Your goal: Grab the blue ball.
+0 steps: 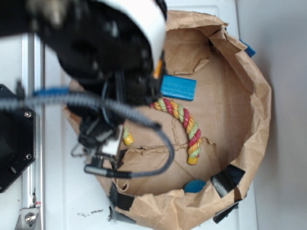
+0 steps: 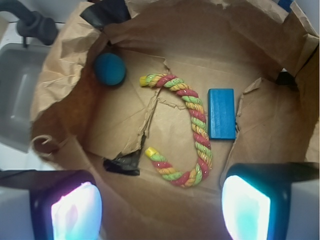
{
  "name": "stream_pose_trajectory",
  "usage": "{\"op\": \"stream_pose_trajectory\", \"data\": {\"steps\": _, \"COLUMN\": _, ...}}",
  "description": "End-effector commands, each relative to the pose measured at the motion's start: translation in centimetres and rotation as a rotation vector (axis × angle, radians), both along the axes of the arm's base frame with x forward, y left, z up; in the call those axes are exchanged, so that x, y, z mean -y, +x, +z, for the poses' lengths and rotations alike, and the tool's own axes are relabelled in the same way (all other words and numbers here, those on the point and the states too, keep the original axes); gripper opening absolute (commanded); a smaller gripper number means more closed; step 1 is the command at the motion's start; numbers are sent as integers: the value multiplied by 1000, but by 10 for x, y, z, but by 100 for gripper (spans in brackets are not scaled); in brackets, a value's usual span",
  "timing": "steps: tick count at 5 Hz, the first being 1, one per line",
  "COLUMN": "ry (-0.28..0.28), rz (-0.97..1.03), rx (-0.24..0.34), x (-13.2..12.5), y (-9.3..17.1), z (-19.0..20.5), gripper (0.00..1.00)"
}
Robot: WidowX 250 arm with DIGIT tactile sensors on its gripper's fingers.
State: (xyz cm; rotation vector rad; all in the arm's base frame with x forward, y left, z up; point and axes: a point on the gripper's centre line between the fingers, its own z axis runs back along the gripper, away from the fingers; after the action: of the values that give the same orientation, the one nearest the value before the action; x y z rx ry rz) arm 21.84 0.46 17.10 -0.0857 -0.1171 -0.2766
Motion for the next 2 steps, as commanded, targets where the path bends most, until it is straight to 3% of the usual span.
{"op": "stream_pose_trajectory", "data": {"steps": 1, "ry": 78, "rz": 37, "rx": 8, "x": 12, "y": 26, "z": -29, "gripper": 100}}
{"op": "stream_pose_trajectory", "data": {"steps": 2, "ry": 111, "rz": 10, "rx": 39, "x": 28, "y": 53, "z": -41, "gripper": 100}}
